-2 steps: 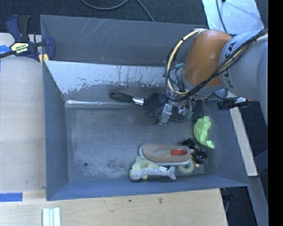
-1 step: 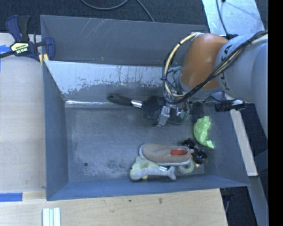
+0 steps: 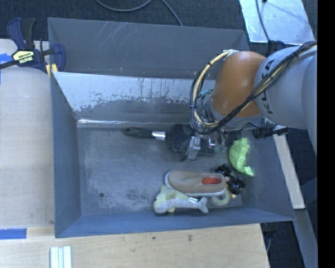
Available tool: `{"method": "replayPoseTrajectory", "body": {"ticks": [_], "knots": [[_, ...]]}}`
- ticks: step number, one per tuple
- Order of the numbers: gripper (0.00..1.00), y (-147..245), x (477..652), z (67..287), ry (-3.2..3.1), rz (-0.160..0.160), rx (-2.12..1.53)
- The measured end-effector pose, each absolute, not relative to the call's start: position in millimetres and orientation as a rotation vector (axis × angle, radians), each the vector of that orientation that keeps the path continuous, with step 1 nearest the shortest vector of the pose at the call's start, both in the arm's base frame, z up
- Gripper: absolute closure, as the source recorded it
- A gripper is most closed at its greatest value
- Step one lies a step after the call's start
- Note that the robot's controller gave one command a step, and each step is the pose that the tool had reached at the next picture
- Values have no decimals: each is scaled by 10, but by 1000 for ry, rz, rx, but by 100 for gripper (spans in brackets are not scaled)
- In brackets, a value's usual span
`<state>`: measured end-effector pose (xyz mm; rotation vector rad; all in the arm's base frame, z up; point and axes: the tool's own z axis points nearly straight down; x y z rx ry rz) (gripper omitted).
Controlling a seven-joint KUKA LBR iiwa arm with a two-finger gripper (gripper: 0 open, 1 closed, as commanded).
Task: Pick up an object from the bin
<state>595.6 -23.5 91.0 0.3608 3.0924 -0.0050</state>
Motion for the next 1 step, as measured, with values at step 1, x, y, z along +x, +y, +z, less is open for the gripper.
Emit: {"method": "replayPoseTrajectory", "body": {"ticks": [1], "knots": [[100, -237, 5917, 796, 3092, -3, 357]]}}
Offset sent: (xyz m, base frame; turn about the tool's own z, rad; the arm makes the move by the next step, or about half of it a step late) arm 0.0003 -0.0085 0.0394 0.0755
